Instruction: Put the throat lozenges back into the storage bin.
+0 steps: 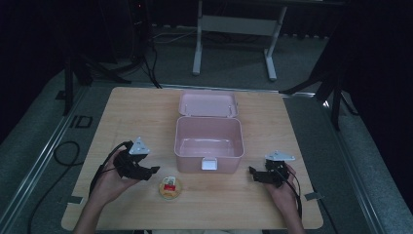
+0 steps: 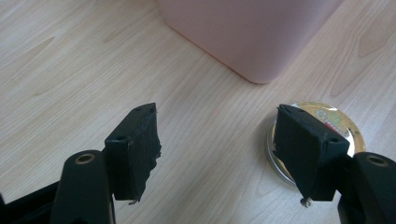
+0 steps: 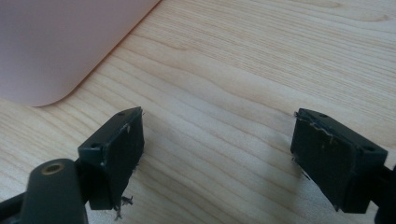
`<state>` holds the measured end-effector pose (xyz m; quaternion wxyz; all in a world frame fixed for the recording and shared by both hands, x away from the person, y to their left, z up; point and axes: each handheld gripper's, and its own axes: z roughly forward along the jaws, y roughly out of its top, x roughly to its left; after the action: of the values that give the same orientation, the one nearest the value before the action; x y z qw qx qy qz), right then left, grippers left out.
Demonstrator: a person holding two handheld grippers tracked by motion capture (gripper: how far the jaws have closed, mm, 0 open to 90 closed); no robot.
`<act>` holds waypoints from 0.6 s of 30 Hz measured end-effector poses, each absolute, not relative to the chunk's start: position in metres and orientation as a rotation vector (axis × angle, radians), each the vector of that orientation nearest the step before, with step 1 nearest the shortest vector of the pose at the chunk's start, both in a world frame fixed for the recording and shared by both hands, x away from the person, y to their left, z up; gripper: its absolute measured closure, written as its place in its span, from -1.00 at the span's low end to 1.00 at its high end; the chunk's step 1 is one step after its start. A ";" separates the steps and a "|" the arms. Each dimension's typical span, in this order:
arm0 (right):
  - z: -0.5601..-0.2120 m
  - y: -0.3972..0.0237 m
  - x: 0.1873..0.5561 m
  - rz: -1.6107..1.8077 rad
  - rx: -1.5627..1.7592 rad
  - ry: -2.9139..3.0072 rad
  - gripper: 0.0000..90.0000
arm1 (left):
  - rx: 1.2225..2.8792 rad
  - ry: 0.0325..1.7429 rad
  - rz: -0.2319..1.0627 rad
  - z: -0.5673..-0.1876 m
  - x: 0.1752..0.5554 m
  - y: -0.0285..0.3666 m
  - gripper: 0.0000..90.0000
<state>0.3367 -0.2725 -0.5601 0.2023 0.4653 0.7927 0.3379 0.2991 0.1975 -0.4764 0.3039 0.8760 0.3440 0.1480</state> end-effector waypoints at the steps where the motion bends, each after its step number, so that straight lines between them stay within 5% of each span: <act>1: -0.560 -0.272 0.337 0.943 1.299 2.213 -0.62 | 2.326 0.905 0.386 -0.476 0.299 0.196 -0.30; 18: -0.560 -0.272 0.337 0.943 1.298 2.213 -0.62 | 2.397 0.846 0.342 -0.473 0.297 0.185 -0.33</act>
<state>0.3367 -0.2725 -0.5602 0.2026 0.4650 0.7928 0.3379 0.2975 0.1853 -0.4734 0.2844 0.8959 0.3163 0.1277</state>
